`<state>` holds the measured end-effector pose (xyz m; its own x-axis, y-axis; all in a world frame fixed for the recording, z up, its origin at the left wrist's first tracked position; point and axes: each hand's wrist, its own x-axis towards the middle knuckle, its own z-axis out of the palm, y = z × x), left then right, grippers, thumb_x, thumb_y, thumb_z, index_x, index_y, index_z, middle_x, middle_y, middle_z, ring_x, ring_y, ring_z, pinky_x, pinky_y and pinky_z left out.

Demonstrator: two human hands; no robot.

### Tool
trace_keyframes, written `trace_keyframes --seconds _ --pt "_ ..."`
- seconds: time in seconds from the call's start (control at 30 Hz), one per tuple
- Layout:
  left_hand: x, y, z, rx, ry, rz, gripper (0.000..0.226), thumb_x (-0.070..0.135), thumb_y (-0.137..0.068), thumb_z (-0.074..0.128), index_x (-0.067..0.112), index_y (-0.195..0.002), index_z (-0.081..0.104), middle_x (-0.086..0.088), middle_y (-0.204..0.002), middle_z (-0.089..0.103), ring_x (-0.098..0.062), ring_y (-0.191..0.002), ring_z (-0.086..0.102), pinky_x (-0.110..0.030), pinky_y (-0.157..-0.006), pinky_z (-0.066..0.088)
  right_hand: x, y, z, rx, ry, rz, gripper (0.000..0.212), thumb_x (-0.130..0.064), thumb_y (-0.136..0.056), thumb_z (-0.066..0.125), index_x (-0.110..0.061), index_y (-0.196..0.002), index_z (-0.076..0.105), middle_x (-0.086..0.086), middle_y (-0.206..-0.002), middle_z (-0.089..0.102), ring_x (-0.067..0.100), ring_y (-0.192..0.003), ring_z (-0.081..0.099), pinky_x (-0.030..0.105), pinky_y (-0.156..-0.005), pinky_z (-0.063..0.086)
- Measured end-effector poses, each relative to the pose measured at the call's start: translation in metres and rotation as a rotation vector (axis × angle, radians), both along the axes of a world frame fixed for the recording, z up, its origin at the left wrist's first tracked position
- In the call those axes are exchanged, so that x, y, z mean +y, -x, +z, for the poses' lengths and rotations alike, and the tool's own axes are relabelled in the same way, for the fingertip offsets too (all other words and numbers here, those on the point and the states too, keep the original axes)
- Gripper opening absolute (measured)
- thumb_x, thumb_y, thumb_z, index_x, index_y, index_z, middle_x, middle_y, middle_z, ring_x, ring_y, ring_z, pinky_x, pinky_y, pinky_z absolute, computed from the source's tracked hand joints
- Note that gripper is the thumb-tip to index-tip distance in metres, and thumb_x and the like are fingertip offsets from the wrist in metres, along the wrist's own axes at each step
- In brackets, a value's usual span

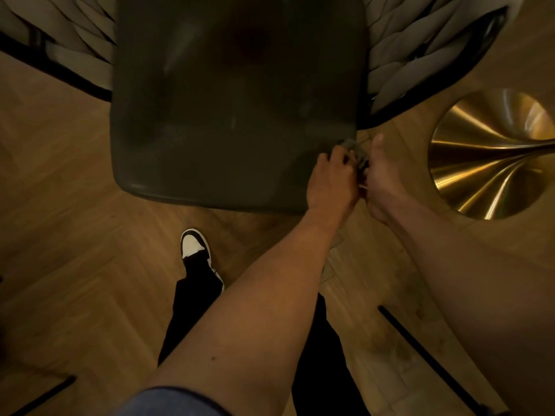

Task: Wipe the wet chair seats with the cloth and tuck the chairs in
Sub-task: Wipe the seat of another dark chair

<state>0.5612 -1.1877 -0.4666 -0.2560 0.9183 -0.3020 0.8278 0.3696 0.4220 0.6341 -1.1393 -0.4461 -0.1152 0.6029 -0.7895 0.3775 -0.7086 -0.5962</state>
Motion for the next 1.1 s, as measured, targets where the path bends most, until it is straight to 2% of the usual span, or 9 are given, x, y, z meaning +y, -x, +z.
trace_keyframes --seconds 0.07,0.17,0.37,0.43,0.53,0.7,0.83,0.97,1.1 --pt "0.004 -0.007 -0.001 0.013 0.007 -0.031 0.049 0.031 -0.091 0.057 0.012 -0.136 0.049 -0.009 -0.130 0.047 -0.026 -0.103 0.048 -0.034 -0.085 0.044 0.000 -0.005 -0.002 0.002 0.007 -0.034 0.055 -0.060 -0.107 0.017 -0.033 -0.104 0.065 0.003 -0.133 0.066 0.018 -0.126 0.059 0.042 -0.112 0.044" --pt "0.003 -0.001 -0.003 0.072 -0.004 -0.113 0.048 0.023 -0.094 0.053 0.012 -0.140 0.045 -0.009 -0.134 0.042 -0.028 -0.108 0.047 -0.035 -0.087 0.044 0.000 -0.009 -0.005 0.006 0.018 -0.026 0.062 -0.061 -0.106 0.018 -0.024 -0.126 0.064 0.002 -0.127 0.069 0.016 -0.118 0.064 0.044 -0.109 0.048" --pt "-0.004 0.030 -0.005 0.132 -0.027 -0.164 0.051 0.024 -0.096 0.048 0.015 -0.146 0.040 -0.012 -0.134 0.040 -0.030 -0.111 0.045 -0.037 -0.089 0.041 0.013 -0.007 -0.011 -0.106 -0.048 0.139 0.041 -0.053 -0.108 0.031 -0.027 -0.103 0.063 0.000 -0.110 0.071 0.020 -0.108 0.067 0.043 -0.098 0.055" --pt "-0.009 0.045 -0.004 0.147 -0.021 -0.122 0.052 0.021 -0.095 0.047 0.015 -0.146 0.039 -0.013 -0.133 0.040 -0.031 -0.110 0.044 -0.037 -0.089 0.040 0.018 -0.001 -0.014 -0.189 -0.115 0.222 0.035 -0.050 -0.106 0.043 -0.024 -0.111 0.066 0.001 -0.114 0.071 0.022 -0.107 0.067 0.047 -0.098 0.056" --pt "-0.021 0.076 -0.006 0.176 -0.005 -0.027 0.053 0.018 -0.094 0.047 0.015 -0.147 0.038 -0.013 -0.129 0.041 -0.031 -0.107 0.044 -0.038 -0.089 0.041 0.026 0.009 -0.014 -0.308 -0.166 0.353 0.054 -0.059 -0.098 0.053 -0.023 -0.138 0.058 -0.003 -0.130 0.065 0.022 -0.114 0.064 0.046 -0.099 0.055" --pt "-0.048 0.142 -0.012 0.258 0.002 0.076 0.052 0.015 -0.094 0.048 0.015 -0.145 0.042 -0.016 -0.125 0.045 -0.034 -0.104 0.046 -0.042 -0.087 0.044 0.028 0.026 -0.021 -0.294 -0.194 0.352 0.089 -0.076 -0.077 0.066 -0.023 -0.147 0.051 -0.001 -0.147 0.057 0.023 -0.130 0.057 0.043 -0.106 0.051" --pt "-0.069 0.192 -0.014 0.311 0.014 0.155 0.049 0.015 -0.095 0.044 0.013 -0.144 0.044 -0.018 -0.122 0.045 -0.036 -0.102 0.046 -0.043 -0.088 0.043 0.026 0.034 -0.032 -0.349 -0.254 0.393 0.088 -0.065 -0.076 0.078 -0.024 -0.148 0.049 0.002 -0.148 0.056 0.026 -0.134 0.055 0.041 -0.109 0.048" --pt "-0.089 0.230 -0.014 0.316 0.002 0.225 0.048 0.015 -0.097 0.048 0.013 -0.145 0.043 -0.018 -0.123 0.044 -0.035 -0.104 0.046 -0.044 -0.089 0.046 0.029 0.039 -0.037 -0.430 -0.260 0.403 0.084 -0.065 -0.073 0.081 -0.024 -0.142 0.055 0.003 -0.142 0.061 0.028 -0.128 0.060 0.044 -0.104 0.052" --pt "-0.104 0.264 -0.013 0.315 0.015 0.338 0.050 0.011 -0.096 0.049 0.015 -0.145 0.044 -0.018 -0.124 0.043 -0.036 -0.105 0.045 -0.044 -0.089 0.045 0.029 0.043 -0.033 -0.433 -0.241 0.411 0.080 -0.060 -0.077 0.080 -0.023 -0.144 0.054 0.003 -0.143 0.061 0.028 -0.129 0.059 0.038 -0.102 0.049"
